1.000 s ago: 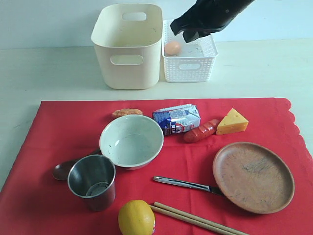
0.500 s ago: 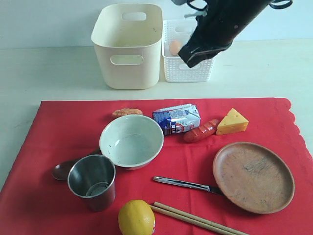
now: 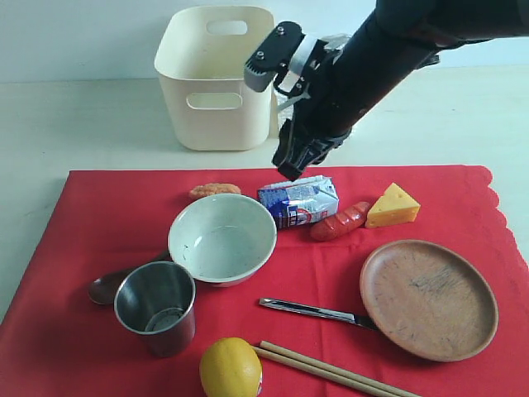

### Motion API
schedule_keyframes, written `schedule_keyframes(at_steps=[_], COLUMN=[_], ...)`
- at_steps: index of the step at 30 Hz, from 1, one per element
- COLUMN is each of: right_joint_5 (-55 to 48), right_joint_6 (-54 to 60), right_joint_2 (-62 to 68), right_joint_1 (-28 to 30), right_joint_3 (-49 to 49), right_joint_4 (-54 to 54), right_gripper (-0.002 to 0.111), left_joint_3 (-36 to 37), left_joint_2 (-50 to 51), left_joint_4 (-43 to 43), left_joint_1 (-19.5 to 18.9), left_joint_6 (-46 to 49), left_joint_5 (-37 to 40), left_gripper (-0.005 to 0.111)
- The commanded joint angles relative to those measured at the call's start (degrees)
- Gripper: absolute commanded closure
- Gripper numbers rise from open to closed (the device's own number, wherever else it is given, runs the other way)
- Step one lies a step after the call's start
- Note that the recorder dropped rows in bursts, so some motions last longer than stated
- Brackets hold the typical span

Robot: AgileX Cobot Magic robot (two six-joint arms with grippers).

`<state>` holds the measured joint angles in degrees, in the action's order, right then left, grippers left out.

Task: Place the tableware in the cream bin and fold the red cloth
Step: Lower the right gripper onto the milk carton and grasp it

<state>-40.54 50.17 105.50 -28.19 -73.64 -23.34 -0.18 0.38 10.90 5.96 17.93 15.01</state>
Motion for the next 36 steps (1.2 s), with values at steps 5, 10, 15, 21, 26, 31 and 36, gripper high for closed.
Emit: schedule_keyframes(at_steps=[5,10,15,21,26,31,36], right_joint_5=[0.8,1.1,1.7,3.8,3.8,3.8,3.8], right_joint_6=[0.7,-0.7,-0.5,-0.4,-0.4,-0.5,-0.5], right_joint_2=[4.0,6.1,9.2,12.6,13.4,13.4,13.4], right_joint_1=[-1.2,-1.2,-1.2,-1.2,-1.2,-1.2,-1.2], right_joint_3=[0.3,0.3,0.3,0.3,0.3,0.3,0.3], right_joint_4=[4.7,5.2,9.1,9.0,9.0,8.9,8.8], right_gripper=[0.039,0.028,0.028,0.028,0.028,0.029,0.033], left_joint_3=[0.2,0.2,0.2,0.2,0.2,0.2,0.2], left_joint_2=[-0.4,-0.4,-0.4,-0.4,-0.4,-0.4,-0.4], left_joint_4=[0.0,0.0,0.0,0.0,0.0,0.0,0.0], left_joint_1=[-0.1,-0.1,-0.1,-0.1,-0.1,-0.1,-0.1], left_joint_6=[0.1,0.1,0.1,0.1,0.1,0.1,0.1], left_joint_5=[-0.1,-0.1,-0.1,-0.1,-0.1,-0.1,-0.1], left_gripper=[0.105,0.105,0.105,0.105,0.105,0.105,0.105])
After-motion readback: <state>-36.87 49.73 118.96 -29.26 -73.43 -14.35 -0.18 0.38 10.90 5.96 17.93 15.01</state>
